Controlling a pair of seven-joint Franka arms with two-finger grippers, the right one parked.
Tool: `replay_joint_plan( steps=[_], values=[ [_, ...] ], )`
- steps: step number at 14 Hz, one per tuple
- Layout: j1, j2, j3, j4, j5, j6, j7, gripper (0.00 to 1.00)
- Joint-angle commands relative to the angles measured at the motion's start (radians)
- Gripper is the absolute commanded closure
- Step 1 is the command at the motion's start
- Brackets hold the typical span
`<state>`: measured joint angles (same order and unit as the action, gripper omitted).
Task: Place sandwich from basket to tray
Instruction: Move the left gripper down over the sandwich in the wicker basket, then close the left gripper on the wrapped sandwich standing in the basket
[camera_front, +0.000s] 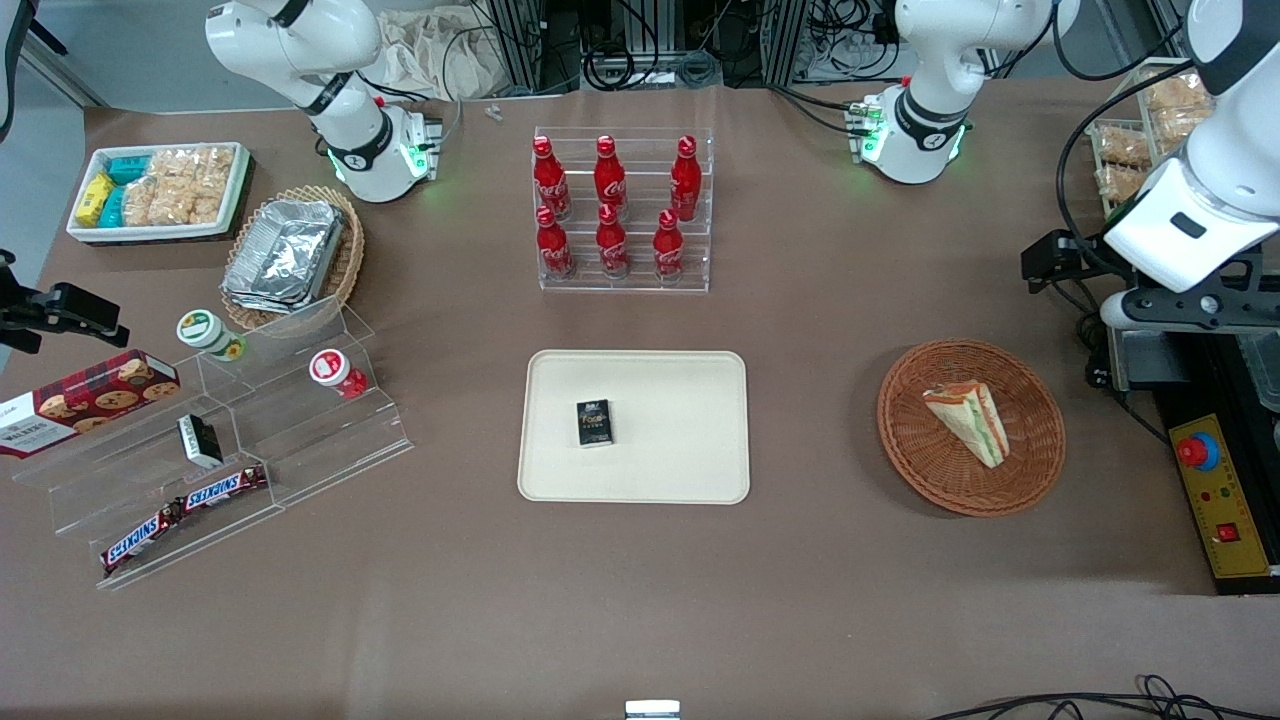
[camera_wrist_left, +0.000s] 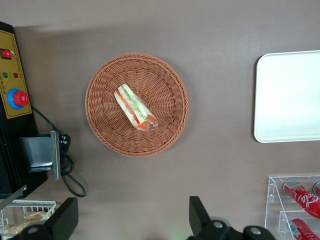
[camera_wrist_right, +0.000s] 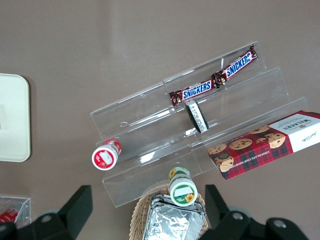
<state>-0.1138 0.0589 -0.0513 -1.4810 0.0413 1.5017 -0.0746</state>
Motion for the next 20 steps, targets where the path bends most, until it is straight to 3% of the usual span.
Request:
replay_joint_plan(
  steps=[1, 5, 8, 10, 14, 20],
  values=[
    [-0.009, 0.004, 0.002, 0.021, -0.012, -0.024, -0.008, 0.0],
    [-0.009, 0.016, 0.004, 0.018, -0.006, -0.026, -0.017, 0.0],
    [-0.007, 0.041, 0.004, -0.028, -0.009, -0.015, -0.215, 0.0],
    [0.0, 0.045, 0.008, -0.103, -0.015, 0.018, -0.249, 0.0],
    [0.002, 0.032, 0.037, -0.39, 0.002, 0.347, -0.365, 0.0],
    [0.002, 0.179, 0.079, -0.591, 0.003, 0.777, -0.536, 0.0]
  ],
)
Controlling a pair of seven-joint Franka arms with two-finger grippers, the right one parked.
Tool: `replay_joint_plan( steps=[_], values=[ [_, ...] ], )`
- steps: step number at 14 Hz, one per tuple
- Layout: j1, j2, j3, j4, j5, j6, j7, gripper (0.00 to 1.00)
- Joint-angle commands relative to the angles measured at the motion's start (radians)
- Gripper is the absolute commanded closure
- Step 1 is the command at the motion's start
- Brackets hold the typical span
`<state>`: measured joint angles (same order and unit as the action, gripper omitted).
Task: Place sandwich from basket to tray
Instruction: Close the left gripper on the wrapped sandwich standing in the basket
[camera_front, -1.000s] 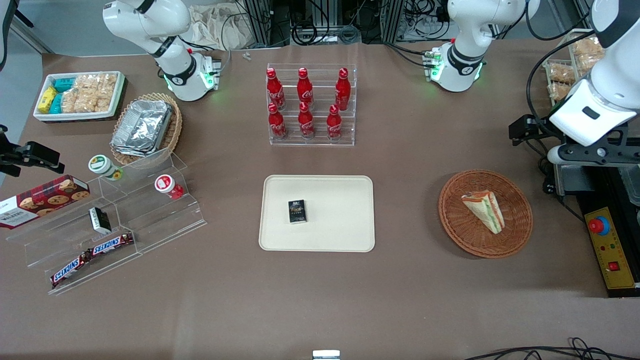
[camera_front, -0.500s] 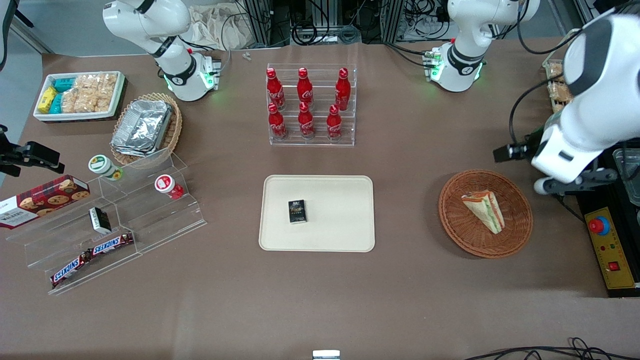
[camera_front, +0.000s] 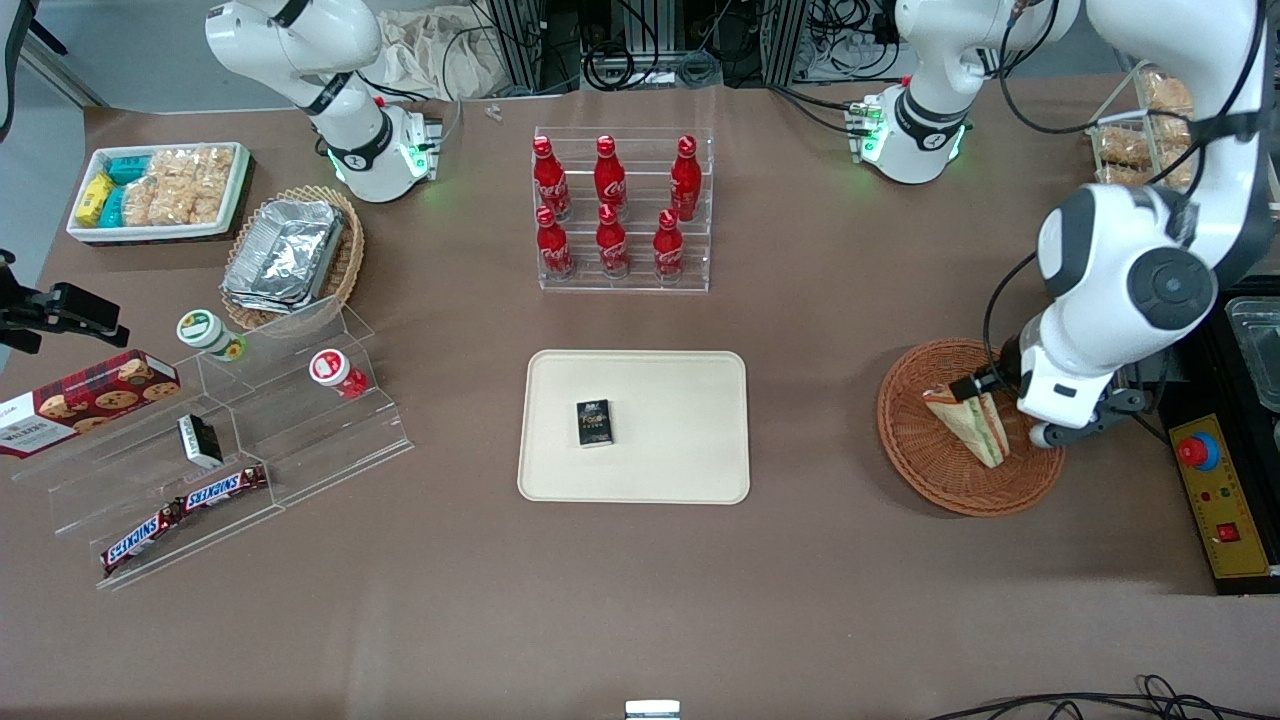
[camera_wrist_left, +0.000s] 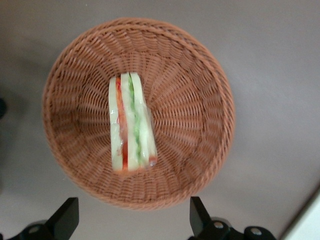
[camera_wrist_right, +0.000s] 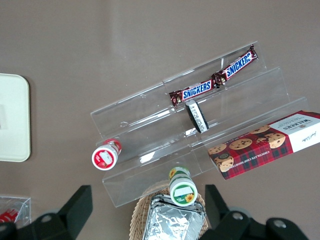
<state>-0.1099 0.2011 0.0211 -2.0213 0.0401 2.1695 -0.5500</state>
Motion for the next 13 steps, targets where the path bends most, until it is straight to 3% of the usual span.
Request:
replay_joint_plan(
  steps=[1, 6, 7, 8, 9, 12, 13],
  values=[
    [-0.002, 0.073, 0.011, -0.057, 0.004, 0.152, -0.08, 0.0],
    [-0.004, 0.204, 0.04, -0.06, 0.004, 0.304, -0.117, 0.02],
    [-0.004, 0.216, 0.04, -0.06, 0.004, 0.318, -0.123, 0.29],
    [-0.004, 0.219, 0.04, -0.059, 0.004, 0.32, -0.131, 0.65],
    [-0.004, 0.219, 0.04, -0.059, 0.004, 0.32, -0.133, 0.77],
    [-0.004, 0.189, 0.04, -0.057, 0.004, 0.303, -0.134, 1.0],
    [-0.005, 0.135, 0.039, -0.045, 0.0, 0.25, -0.134, 1.0]
  ],
)
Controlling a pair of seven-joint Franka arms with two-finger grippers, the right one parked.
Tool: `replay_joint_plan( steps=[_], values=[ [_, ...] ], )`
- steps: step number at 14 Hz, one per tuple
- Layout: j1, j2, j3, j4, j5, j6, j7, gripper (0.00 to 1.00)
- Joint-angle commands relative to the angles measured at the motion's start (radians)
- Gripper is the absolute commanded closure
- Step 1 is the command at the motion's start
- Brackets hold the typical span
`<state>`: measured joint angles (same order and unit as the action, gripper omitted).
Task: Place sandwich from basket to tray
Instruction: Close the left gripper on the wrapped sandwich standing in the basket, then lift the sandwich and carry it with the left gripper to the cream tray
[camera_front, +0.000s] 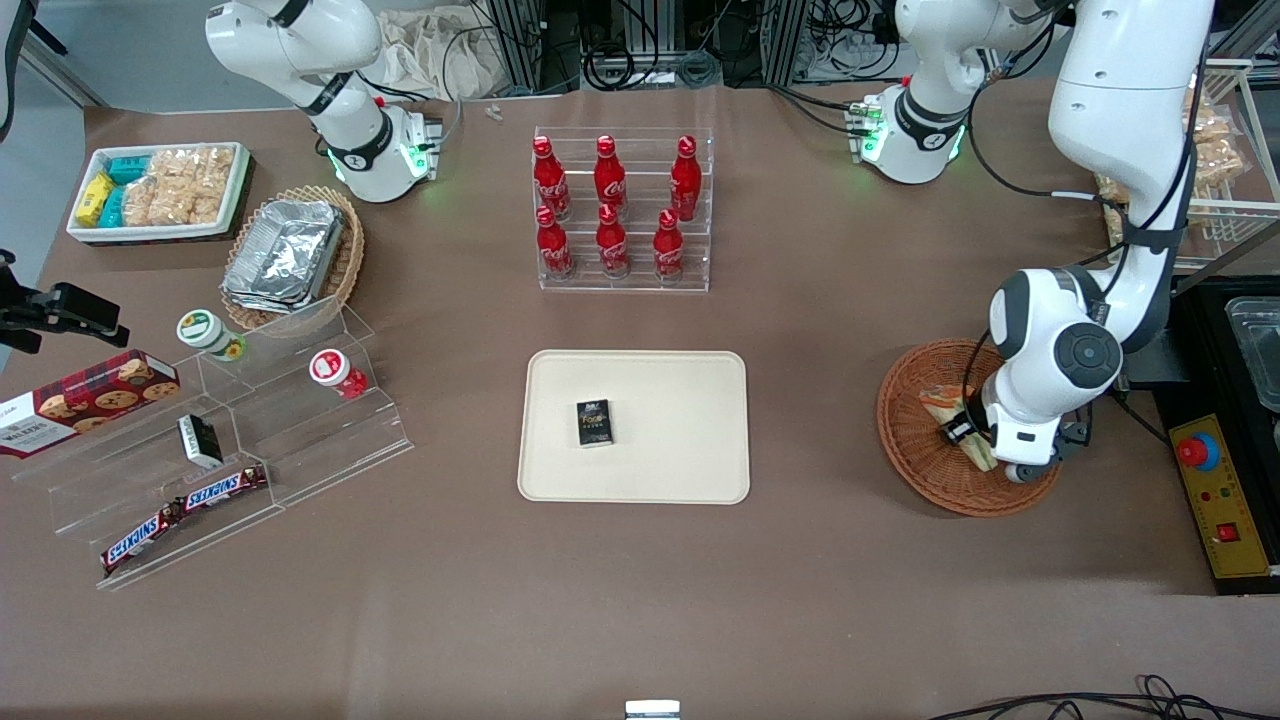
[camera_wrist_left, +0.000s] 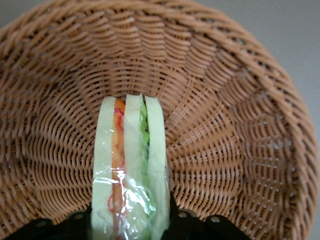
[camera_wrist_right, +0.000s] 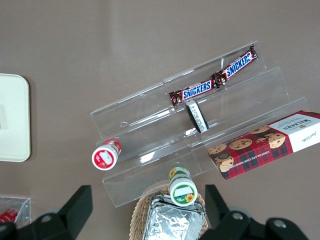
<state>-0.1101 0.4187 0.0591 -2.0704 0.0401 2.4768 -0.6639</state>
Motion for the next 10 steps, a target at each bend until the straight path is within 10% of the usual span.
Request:
replay_joint_plan(
  steps=[1, 5, 10],
  values=[
    [-0.008, -0.134, -0.002, 0.038, -0.002, -0.161, -0.013, 1.0],
    [-0.025, -0.184, -0.129, 0.31, -0.017, -0.565, -0.002, 1.0],
    [-0.04, -0.074, -0.418, 0.387, 0.0, -0.555, -0.003, 1.0]
  ],
)
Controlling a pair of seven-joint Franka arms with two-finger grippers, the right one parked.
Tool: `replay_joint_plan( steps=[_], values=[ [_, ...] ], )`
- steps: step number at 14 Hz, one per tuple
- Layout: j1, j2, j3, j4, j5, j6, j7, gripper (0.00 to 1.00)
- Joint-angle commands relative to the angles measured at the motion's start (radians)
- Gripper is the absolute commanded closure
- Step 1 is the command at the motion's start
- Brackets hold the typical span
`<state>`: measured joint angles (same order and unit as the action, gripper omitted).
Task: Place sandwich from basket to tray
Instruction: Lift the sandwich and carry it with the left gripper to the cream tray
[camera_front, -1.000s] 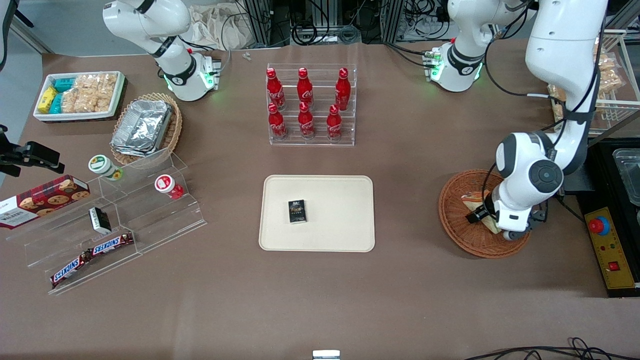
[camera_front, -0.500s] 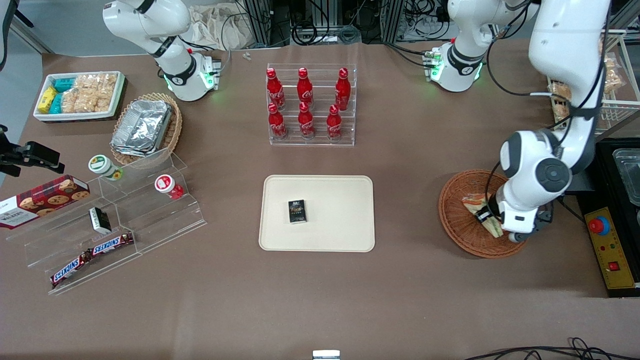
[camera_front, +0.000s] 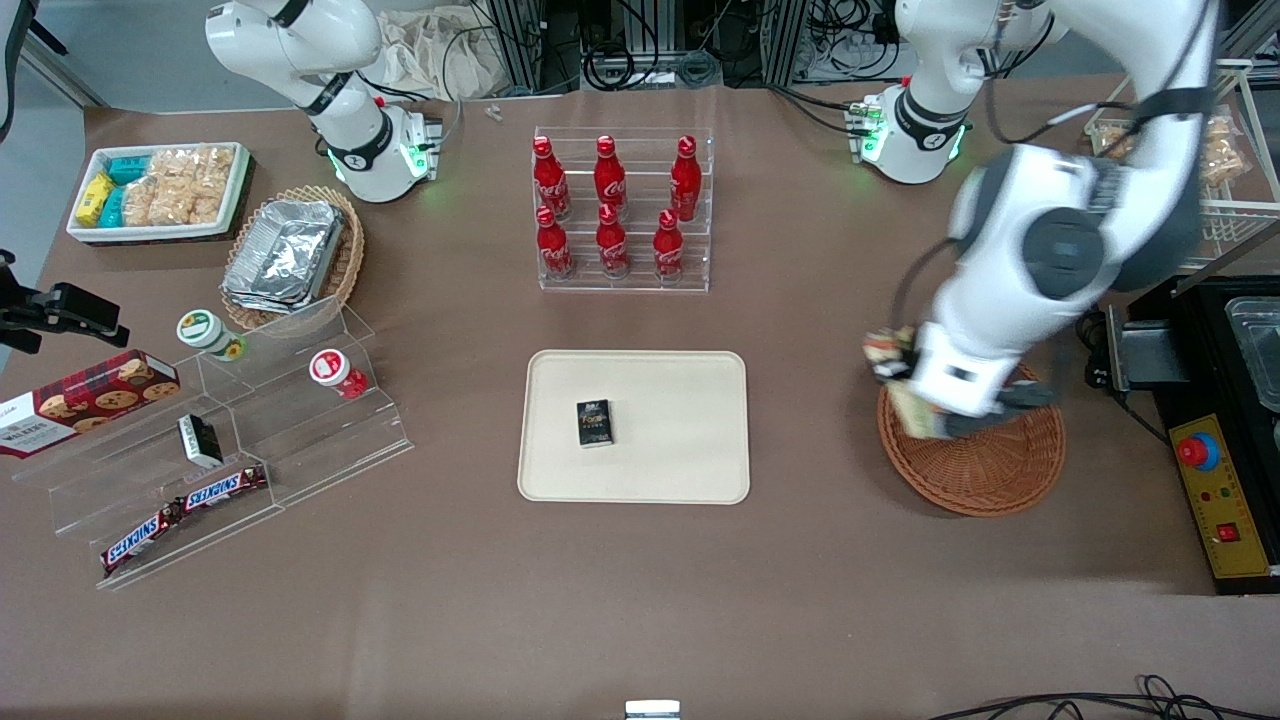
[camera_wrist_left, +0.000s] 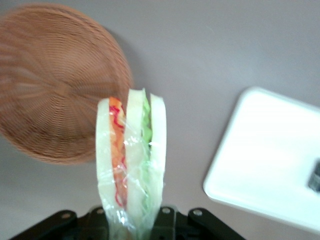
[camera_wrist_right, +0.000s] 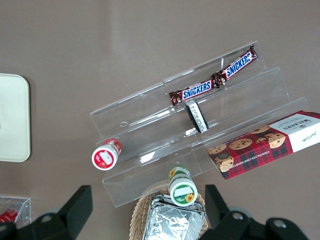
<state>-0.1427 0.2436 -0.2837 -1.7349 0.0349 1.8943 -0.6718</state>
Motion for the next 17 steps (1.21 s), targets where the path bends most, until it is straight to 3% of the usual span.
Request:
replay_joint_plan(
  steps=[1, 5, 8, 10, 11, 13, 14, 17],
  values=[
    [-0.029, 0.147, -0.097, 0.07, 0.006, 0.079, 0.009, 1.0],
    [-0.179, 0.327, -0.097, 0.123, 0.092, 0.268, -0.008, 1.0],
    [-0.183, 0.433, -0.095, 0.121, 0.206, 0.4, 0.004, 0.98],
    [-0.176, 0.457, -0.094, 0.118, 0.227, 0.42, 0.008, 0.93],
    [-0.172, 0.463, -0.094, 0.12, 0.229, 0.42, 0.008, 0.82],
    [-0.17, 0.474, -0.092, 0.12, 0.232, 0.422, 0.029, 0.45],
    [-0.17, 0.474, -0.092, 0.12, 0.23, 0.422, 0.047, 0.0],
    [-0.141, 0.389, -0.095, 0.115, 0.206, 0.39, 0.035, 0.0]
  ],
)
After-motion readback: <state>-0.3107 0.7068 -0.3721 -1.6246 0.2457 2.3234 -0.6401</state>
